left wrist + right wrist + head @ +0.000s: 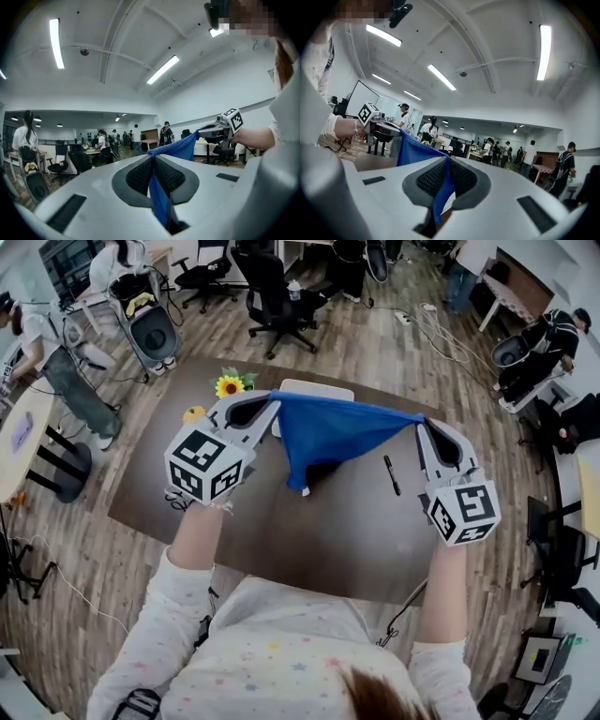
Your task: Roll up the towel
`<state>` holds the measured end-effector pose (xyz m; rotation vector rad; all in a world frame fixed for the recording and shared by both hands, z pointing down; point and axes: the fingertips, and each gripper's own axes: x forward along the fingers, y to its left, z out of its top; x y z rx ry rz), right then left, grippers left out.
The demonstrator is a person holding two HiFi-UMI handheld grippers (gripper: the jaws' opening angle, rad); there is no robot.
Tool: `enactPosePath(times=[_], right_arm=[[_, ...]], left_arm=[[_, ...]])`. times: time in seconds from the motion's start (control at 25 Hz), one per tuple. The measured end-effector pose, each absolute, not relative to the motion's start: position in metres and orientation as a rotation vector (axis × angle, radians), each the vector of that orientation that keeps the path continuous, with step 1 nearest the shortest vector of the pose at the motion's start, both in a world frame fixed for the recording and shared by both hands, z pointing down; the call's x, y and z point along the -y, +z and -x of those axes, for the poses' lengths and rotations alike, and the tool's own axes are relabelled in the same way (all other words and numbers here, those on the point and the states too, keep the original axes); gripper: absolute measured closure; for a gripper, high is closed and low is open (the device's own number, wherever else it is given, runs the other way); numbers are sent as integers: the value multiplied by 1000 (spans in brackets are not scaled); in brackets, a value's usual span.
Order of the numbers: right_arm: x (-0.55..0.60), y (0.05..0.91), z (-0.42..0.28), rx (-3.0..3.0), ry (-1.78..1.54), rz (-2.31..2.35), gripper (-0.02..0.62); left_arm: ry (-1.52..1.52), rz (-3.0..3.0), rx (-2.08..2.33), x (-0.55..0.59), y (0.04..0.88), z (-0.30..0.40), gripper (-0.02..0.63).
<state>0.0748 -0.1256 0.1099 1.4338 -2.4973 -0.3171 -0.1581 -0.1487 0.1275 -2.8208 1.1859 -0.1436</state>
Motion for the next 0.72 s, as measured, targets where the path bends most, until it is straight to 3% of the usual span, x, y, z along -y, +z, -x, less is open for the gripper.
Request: enactPosePath(times=[0.72], right_arm=[[5,333,-119,2331,207,-1229,574]], left_arm=[[-473,3222,-1088,6,347,114,586]])
